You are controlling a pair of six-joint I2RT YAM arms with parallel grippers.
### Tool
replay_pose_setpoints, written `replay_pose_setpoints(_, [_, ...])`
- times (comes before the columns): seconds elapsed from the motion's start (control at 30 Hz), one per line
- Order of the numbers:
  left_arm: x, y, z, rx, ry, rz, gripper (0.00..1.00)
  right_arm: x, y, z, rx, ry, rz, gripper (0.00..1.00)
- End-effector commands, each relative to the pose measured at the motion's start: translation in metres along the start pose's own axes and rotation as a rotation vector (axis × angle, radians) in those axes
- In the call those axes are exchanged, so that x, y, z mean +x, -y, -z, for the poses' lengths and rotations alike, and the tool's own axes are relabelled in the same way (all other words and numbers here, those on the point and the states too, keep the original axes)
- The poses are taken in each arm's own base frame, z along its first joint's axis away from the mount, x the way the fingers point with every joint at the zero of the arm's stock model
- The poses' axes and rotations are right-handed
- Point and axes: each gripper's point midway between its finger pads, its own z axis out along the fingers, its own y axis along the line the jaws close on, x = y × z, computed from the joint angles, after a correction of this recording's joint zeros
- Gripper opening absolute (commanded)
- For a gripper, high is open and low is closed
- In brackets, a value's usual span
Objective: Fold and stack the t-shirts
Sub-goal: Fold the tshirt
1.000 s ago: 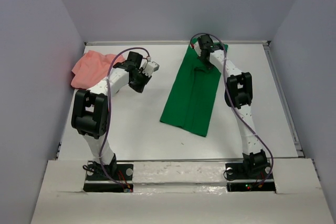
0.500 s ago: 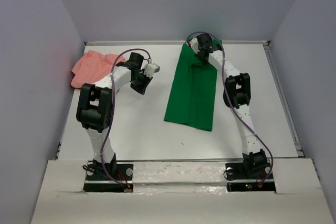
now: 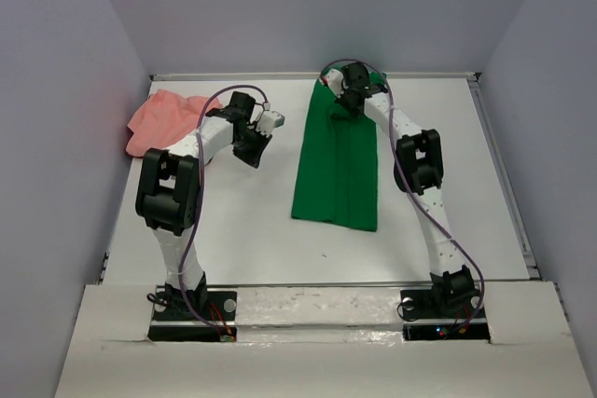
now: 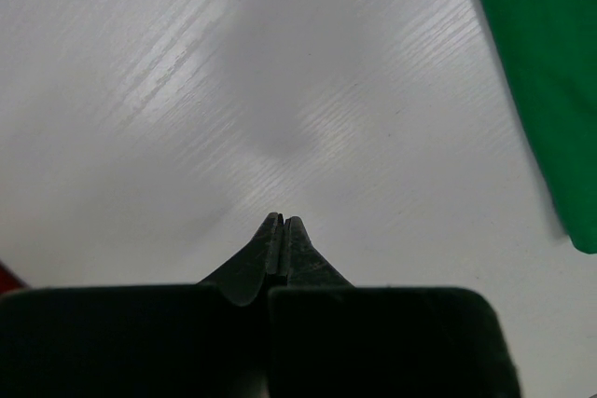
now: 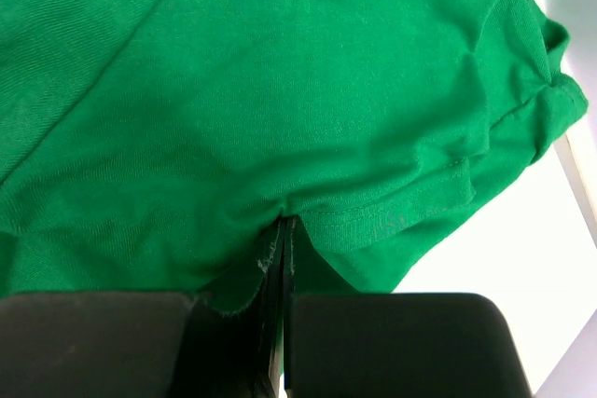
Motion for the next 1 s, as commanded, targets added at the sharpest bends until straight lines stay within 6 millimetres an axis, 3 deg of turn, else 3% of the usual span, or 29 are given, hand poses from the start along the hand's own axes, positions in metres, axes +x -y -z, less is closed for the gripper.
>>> replay_pose_setpoints(0.0, [-0.009, 0.004, 0.012, 0.015, 0.029, 0.008, 0.0, 0.013, -0.082, -0.012, -0.252, -0.032, 0.035, 0.0])
replay_pose_setpoints(0.17, [-0.007, 0.005, 0.013, 0.015, 0.027, 0.015, 0.0, -0.006, -0.102, -0.013, -0.295, 0.014, 0.067, 0.0])
replay_pose_setpoints(0.2, [-0.006, 0.005, 0.012, 0.014, 0.025, 0.014, 0.0, -0.002, -0.105, -0.017, -0.3, 0.003, 0.077, 0.0])
replay_pose_setpoints(0.27, [-0.005, 0.005, 0.011, 0.013, 0.019, 0.014, 0.0, -0.016, -0.112, -0.015, -0.295, 0.025, 0.107, 0.0])
replay_pose_setpoints(0.57, [-0.005, 0.005, 0.007, 0.025, 0.01, 0.02, 0.0, -0.036, -0.137, -0.011, -0.312, 0.059, 0.171, 0.0])
replay_pose_setpoints(0.7, [-0.004, 0.006, 0.007, 0.022, 0.012, 0.016, 0.0, -0.022, -0.127, -0.017, -0.245, -0.001, 0.198, 0.0])
replay_pose_setpoints(0.83, [-0.005, 0.007, 0.008, 0.029, 0.019, 0.013, 0.0, 0.01, -0.116, -0.02, -0.215, -0.087, 0.199, 0.0])
replay_pose_setpoints(0.9, [-0.006, 0.007, 0.009, 0.033, 0.023, 0.014, 0.0, 0.019, -0.104, -0.016, -0.214, -0.103, 0.161, 0.0])
replay_pose_setpoints(0.93, [-0.009, 0.008, 0.012, 0.036, 0.029, 0.01, 0.0, 0.029, -0.079, -0.006, -0.194, -0.116, 0.116, 0.0])
replay_pose_setpoints(0.97, [-0.009, 0.008, 0.012, 0.036, 0.029, 0.01, 0.0, 0.033, -0.08, -0.006, -0.194, -0.124, 0.117, 0.0])
